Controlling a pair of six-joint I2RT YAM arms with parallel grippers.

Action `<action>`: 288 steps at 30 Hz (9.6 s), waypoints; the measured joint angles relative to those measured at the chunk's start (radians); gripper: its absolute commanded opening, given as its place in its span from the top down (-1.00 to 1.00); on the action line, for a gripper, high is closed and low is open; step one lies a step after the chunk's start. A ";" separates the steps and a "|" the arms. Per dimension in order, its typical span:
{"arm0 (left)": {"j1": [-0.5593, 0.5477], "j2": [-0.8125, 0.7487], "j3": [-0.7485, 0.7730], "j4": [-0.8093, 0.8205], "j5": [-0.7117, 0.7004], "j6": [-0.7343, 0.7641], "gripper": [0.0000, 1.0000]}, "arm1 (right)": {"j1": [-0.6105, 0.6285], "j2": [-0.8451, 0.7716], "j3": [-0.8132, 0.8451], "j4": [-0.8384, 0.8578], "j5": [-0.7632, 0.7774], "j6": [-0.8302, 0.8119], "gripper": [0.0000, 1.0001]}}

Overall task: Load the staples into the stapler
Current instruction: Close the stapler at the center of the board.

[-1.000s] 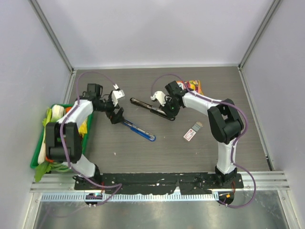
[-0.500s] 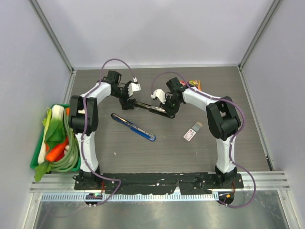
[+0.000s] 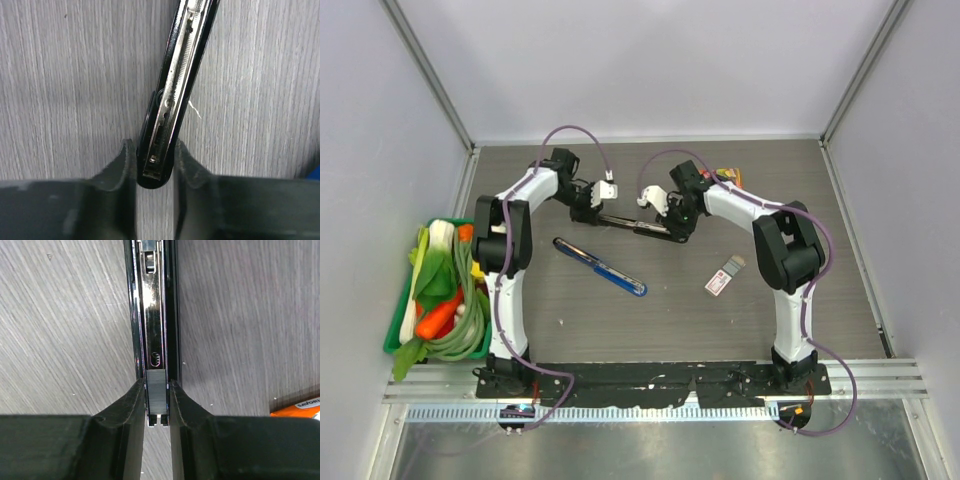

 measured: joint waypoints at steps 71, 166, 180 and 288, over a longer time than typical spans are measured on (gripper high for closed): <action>-0.106 -0.016 0.131 0.025 0.334 -0.342 0.28 | -0.044 0.000 -0.039 0.105 -0.112 -0.055 0.65; -0.227 0.047 0.151 0.005 0.161 -0.341 0.99 | -0.316 -0.186 -0.085 -0.215 -0.417 -0.240 0.16; -0.386 0.064 0.203 -0.053 -0.256 -0.293 0.99 | -0.439 -0.288 -0.062 -0.264 -0.502 -0.242 0.16; -0.247 -0.547 -0.286 -0.047 -0.214 -0.174 -1.00 | -0.344 -0.413 -0.208 -0.101 -0.370 0.211 0.24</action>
